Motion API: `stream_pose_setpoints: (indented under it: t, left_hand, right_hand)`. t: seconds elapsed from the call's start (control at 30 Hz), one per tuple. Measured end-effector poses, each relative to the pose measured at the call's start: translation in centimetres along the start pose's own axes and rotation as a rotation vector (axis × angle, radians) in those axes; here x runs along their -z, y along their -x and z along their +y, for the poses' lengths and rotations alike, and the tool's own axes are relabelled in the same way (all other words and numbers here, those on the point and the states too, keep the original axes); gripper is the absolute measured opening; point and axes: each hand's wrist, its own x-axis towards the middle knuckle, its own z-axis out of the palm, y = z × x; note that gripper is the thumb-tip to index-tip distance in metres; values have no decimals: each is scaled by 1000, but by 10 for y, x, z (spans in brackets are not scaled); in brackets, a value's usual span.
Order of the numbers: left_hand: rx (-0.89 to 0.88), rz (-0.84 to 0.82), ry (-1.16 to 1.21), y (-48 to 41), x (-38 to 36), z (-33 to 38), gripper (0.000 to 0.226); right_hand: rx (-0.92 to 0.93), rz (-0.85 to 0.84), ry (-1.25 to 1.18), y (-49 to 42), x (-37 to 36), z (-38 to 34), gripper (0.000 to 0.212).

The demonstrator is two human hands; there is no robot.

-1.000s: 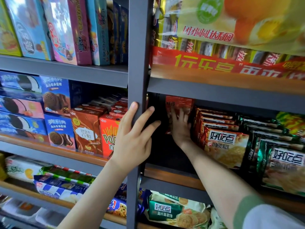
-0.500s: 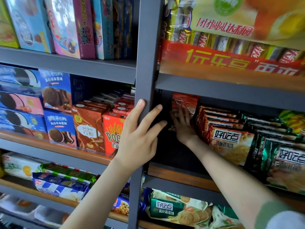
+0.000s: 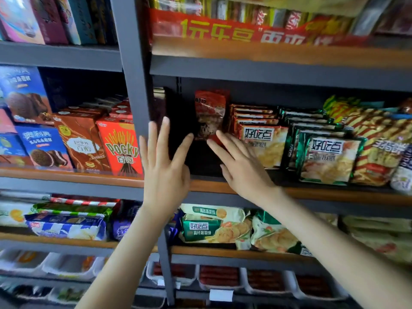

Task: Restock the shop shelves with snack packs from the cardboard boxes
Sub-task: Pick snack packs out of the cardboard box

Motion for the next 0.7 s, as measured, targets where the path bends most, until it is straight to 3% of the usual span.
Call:
stream_pose_setpoints:
  t: [0.1, 0.2, 0.47, 0.57, 0.7]
  left_hand:
    - [76, -195, 324, 47, -6, 68, 41]
    - [231, -413, 561, 89, -17, 143, 36]
    - [282, -1155, 500, 217, -77, 332, 18]
    - [311, -1394, 420, 273, -99, 373, 21]
    - [205, -1618, 299, 344, -126, 404, 24]
  right_hand:
    - [33, 88, 3, 70, 23, 9, 62]
    - [-58, 35, -8, 148, 45, 30, 58]
    - [-550, -267, -127, 418, 88, 107, 52]
    - [-743, -413, -156, 515, 88, 121, 58]
    - [-1015, -552, -180, 610, 81, 121, 60]
